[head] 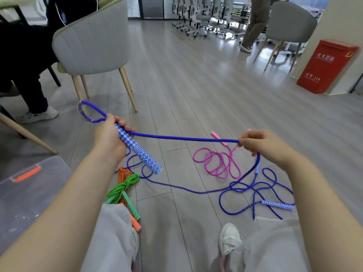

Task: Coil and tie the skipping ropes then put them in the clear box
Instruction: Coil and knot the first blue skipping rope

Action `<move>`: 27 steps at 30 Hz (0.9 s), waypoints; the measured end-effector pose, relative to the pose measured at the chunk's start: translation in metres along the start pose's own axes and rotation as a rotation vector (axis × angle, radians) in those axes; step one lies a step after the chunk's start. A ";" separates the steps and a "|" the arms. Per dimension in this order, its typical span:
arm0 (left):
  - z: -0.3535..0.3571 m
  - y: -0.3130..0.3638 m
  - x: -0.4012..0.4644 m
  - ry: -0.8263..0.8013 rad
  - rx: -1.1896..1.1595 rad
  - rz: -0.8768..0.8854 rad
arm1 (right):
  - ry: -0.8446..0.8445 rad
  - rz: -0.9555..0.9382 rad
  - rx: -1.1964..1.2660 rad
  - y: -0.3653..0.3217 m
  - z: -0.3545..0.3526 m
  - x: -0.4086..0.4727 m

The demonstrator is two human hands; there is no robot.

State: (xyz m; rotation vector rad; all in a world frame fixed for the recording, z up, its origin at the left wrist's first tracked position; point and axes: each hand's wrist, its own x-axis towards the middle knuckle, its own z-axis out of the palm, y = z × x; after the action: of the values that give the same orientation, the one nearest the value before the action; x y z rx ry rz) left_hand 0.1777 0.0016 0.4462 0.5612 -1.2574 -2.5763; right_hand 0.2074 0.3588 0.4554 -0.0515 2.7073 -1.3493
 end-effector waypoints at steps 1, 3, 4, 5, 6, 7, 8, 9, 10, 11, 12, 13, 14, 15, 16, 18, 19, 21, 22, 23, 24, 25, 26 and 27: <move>0.002 -0.003 -0.003 -0.006 0.104 0.039 | 0.019 -0.025 0.042 -0.003 0.001 -0.001; 0.010 -0.013 -0.015 -0.071 0.358 0.094 | 0.048 -0.085 0.147 -0.012 0.009 -0.003; 0.014 -0.019 -0.023 -0.124 0.490 0.102 | 0.051 -0.115 0.194 -0.017 0.014 -0.004; 0.018 -0.025 -0.031 -0.188 0.615 0.101 | 0.043 -0.142 0.235 -0.023 0.021 -0.005; 0.021 -0.031 -0.040 -0.260 0.722 0.097 | 0.033 -0.164 0.271 -0.028 0.028 -0.006; 0.025 -0.036 -0.049 -0.329 0.804 0.090 | 0.029 -0.179 0.303 -0.033 0.035 -0.007; 0.028 -0.040 -0.057 -0.390 0.865 0.077 | 0.038 -0.187 0.322 -0.038 0.042 -0.007; 0.031 -0.043 -0.065 -0.446 0.907 0.058 | 0.053 -0.195 0.327 -0.043 0.048 -0.007; 0.034 -0.045 -0.072 -0.500 0.938 0.037 | 0.074 -0.201 0.311 -0.048 0.054 -0.008; 0.036 -0.046 -0.078 -0.555 0.958 0.012 | 0.094 -0.208 0.279 -0.051 0.059 -0.008; 0.038 -0.048 -0.084 -0.605 0.970 -0.015 | 0.111 -0.214 0.237 -0.053 0.063 -0.008; 0.040 -0.049 -0.087 -0.646 0.974 -0.042 | 0.124 -0.215 0.191 -0.054 0.065 -0.008; 0.041 -0.050 -0.090 -0.677 0.971 -0.068 | 0.139 -0.215 0.145 -0.054 0.067 -0.007; 0.042 -0.051 -0.092 -0.698 0.956 -0.093 | 0.158 -0.217 0.110 -0.053 0.069 -0.007; 0.043 -0.053 -0.092 -0.710 0.934 -0.117 | 0.179 -0.224 0.087 -0.052 0.070 -0.007; 0.043 -0.055 -0.090 -0.715 0.896 -0.160 | 0.221 -0.235 0.066 -0.050 0.072 -0.005; 0.043 -0.056 -0.090 -0.718 0.886 -0.174 | 0.241 -0.233 0.066 -0.049 0.073 -0.005; 0.041 -0.057 -0.089 -0.735 0.890 -0.189 | 0.272 -0.227 0.076 -0.048 0.075 -0.004; 0.041 -0.058 -0.089 -0.746 0.891 -0.193 | 0.285 -0.222 0.075 -0.047 0.076 -0.003; 0.040 -0.059 -0.089 -0.760 0.882 -0.197 | 0.296 -0.211 0.073 -0.047 0.077 -0.002; 0.039 -0.060 -0.089 -0.774 0.867 -0.202 | 0.310 -0.197 0.078 -0.047 0.078 -0.001; 0.039 -0.060 -0.089 -0.785 0.852 -0.209 | 0.327 -0.182 0.088 -0.046 0.078 0.000; 0.039 -0.060 -0.089 -0.793 0.842 -0.222 | 0.351 -0.169 0.110 -0.045 0.078 0.001; 0.039 -0.060 -0.089 -0.800 0.841 -0.243 | 0.382 -0.156 0.141 -0.045 0.078 0.003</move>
State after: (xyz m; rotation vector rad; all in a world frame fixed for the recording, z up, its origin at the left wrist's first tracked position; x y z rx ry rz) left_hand 0.2391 0.0975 0.4423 -0.2987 -2.7097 -2.4102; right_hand 0.2125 0.2700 0.4443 0.0088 2.9535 -1.7529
